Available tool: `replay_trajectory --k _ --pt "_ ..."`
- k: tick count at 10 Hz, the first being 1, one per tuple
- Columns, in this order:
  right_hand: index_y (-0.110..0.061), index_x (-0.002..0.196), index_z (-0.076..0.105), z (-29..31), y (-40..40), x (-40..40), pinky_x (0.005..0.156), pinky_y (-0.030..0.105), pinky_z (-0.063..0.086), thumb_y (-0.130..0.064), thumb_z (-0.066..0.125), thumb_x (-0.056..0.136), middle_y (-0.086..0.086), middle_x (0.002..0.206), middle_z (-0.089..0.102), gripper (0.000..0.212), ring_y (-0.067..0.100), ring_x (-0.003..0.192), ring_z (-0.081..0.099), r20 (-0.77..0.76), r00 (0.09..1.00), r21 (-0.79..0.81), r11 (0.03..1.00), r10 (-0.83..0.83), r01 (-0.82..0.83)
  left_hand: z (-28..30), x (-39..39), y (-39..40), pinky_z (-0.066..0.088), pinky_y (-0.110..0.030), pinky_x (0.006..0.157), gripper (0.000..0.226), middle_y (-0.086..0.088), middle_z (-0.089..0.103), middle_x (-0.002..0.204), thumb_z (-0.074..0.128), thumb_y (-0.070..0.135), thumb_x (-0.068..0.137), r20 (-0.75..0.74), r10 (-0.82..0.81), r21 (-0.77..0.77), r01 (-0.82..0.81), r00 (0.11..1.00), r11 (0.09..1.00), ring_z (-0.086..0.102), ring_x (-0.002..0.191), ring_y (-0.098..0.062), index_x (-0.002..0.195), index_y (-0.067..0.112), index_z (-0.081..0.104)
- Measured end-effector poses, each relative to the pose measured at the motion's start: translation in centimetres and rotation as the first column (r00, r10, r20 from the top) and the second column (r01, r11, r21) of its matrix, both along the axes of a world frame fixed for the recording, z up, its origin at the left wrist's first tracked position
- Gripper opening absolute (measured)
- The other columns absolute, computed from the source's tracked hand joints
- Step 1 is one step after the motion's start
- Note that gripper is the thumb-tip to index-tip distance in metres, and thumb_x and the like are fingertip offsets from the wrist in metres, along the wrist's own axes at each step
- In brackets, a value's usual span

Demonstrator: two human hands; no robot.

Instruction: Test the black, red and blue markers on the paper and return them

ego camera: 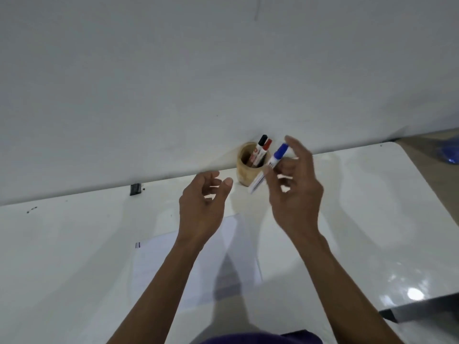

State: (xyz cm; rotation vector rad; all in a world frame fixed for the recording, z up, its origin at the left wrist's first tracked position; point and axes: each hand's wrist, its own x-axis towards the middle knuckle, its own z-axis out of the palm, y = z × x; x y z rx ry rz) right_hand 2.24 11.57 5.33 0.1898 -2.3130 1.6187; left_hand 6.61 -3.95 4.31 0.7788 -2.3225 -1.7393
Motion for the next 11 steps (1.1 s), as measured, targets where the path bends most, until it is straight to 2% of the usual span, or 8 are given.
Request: replay_trajectory --k 1,2,3,4,5,6,8,11 --pt "-0.016 0.138 0.053 0.4 1.2 -3.5 0.075 0.015 0.056 -0.010 0.076 0.092 -0.016 0.088 0.068 0.051 0.002 0.081 0.069 -0.034 0.997 -0.066 0.996 -0.067 0.065 -1.2 -2.7 1.5 0.052 -0.020 0.079 0.044 0.009 0.067 0.113 0.072 0.041 0.088 0.020 -0.039 -0.079 0.041 0.999 0.996 0.065 0.101 -0.003 0.126 0.024 0.059" --pt "-0.013 0.135 0.053 -0.2 1.7 -6.2 0.076 0.014 0.055 -0.010 0.077 0.091 -0.018 0.092 0.067 0.050 0.006 0.086 0.071 -0.041 0.995 -0.085 0.993 -0.087 0.083 -2.5 -5.1 2.9 0.055 -0.034 0.091 0.061 0.004 0.061 0.131 0.075 0.043 0.086 0.030 -0.061 -0.163 0.065 0.998 0.985 0.059 0.107 -0.007 0.137 0.024 0.049" --pt "-0.010 0.133 0.055 -1.7 1.7 -7.5 0.075 0.010 0.053 -0.009 0.076 0.091 -0.008 0.095 0.068 0.047 -0.001 0.088 0.068 -0.042 0.996 -0.056 0.996 -0.073 0.070 -3.6 -6.9 3.8 0.054 -0.043 0.099 0.072 0.001 0.055 0.144 0.076 0.044 0.085 0.053 -0.077 -0.167 0.085 0.996 0.982 0.057 0.118 -0.012 0.145 0.023 0.042" --pt "-0.010 0.131 0.058 -3.4 1.5 -8.1 0.078 0.009 0.053 -0.009 0.075 0.092 -0.004 0.100 0.069 0.043 -0.005 0.087 0.065 -0.033 0.998 -0.026 0.999 -0.047 0.046 -4.4 -7.9 4.3 0.054 -0.048 0.100 0.071 0.006 0.056 0.143 0.077 0.040 0.084 0.032 -0.097 -0.181 0.101 0.995 0.978 0.058 0.124 -0.015 0.144 0.023 0.043" --pt "-0.009 0.124 0.063 -5.1 1.4 -8.3 0.076 0.012 0.056 -0.009 0.078 0.090 0.002 0.107 0.073 0.037 0.008 0.090 0.069 -0.013 0.999 0.012 0.999 -0.030 0.030 -5.0 -8.0 4.6 0.055 -0.047 0.097 0.057 0.019 0.058 0.129 0.077 0.033 0.086 -0.021 -0.115 -0.191 0.109 0.993 0.975 0.059 0.119 -0.011 0.136 0.028 0.050" --pt "-0.006 0.116 0.068 -6.6 1.1 -8.5 0.074 0.007 0.051 -0.008 0.079 0.087 0.009 0.105 0.075 0.031 0.019 0.089 0.072 0.008 1.000 0.048 0.998 -0.028 0.028 -5.7 -8.0 4.5 0.056 -0.046 0.097 0.056 0.017 0.061 0.132 0.077 0.033 0.087 -0.040 -0.109 -0.198 0.099 0.993 0.975 0.060 0.119 -0.009 0.136 0.030 0.051" --pt "-0.005 0.112 0.070 -7.7 0.4 -8.4 0.072 0.014 0.056 -0.007 0.080 0.085 0.010 0.102 0.075 0.029 0.016 0.087 0.068 0.046 0.999 0.052 0.998 -0.029 0.026 -5.7 -8.1 4.5 0.056 -0.044 0.095 0.055 0.016 0.063 0.131 0.076 0.033 0.087 -0.059 -0.104 -0.179 0.092 0.993 0.980 0.059 0.117 -0.004 0.136 0.032 0.051" --pt "-0.010 0.121 0.068 -6.1 1.2 -7.8 0.071 0.006 0.051 -0.009 0.081 0.086 0.009 0.110 0.072 0.038 0.018 0.094 0.070 0.080 0.997 -0.008 1.000 -0.022 0.023 -4.7 -7.7 4.6 0.057 -0.045 0.093 0.058 0.023 0.058 0.122 0.076 0.037 0.086 -0.041 -0.118 -0.205 0.107 0.992 0.973 0.055 0.110 -0.002 0.137 0.031 0.050"
